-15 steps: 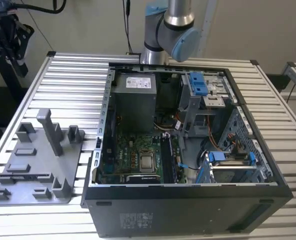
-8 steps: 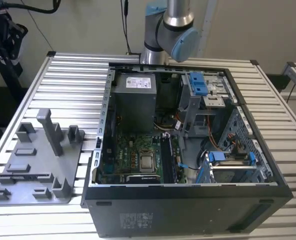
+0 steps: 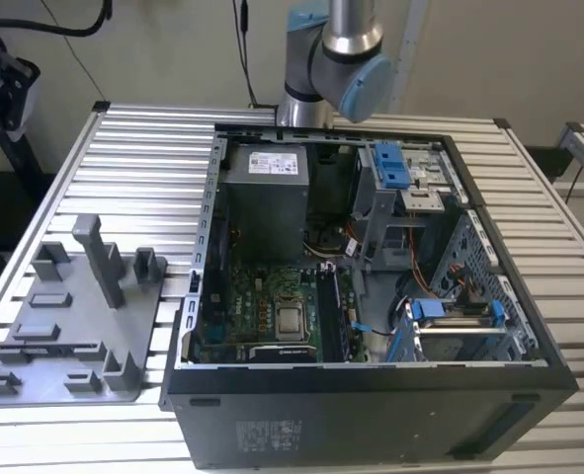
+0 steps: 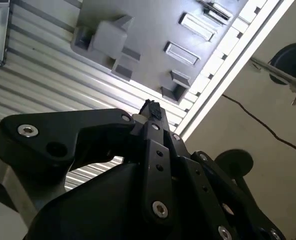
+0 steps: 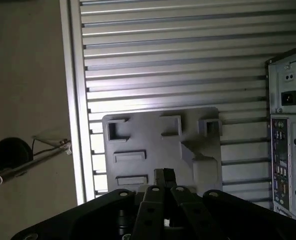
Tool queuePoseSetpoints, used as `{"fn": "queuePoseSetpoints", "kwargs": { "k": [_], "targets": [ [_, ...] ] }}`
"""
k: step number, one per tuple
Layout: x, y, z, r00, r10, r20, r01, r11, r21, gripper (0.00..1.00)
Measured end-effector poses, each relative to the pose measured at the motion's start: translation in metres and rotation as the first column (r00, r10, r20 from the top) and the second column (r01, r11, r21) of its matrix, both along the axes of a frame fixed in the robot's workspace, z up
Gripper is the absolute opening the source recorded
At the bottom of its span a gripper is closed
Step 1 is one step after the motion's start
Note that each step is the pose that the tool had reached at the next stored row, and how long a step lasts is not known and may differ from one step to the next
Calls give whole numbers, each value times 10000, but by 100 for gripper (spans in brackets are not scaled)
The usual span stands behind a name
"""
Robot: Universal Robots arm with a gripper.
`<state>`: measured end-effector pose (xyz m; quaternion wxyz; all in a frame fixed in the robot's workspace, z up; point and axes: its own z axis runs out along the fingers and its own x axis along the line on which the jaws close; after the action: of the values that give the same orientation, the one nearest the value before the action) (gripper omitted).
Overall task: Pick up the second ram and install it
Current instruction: 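Reach for the second ram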
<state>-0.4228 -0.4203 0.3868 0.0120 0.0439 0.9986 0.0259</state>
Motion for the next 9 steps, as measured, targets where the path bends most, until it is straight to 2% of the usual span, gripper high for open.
{"fn": "queuePoseSetpoints", "kwargs": {
  "k": [9],
  "targets": [
    [-1,-406,-31,10000,4,-8,-4,10000,0,11]
  ]
}}
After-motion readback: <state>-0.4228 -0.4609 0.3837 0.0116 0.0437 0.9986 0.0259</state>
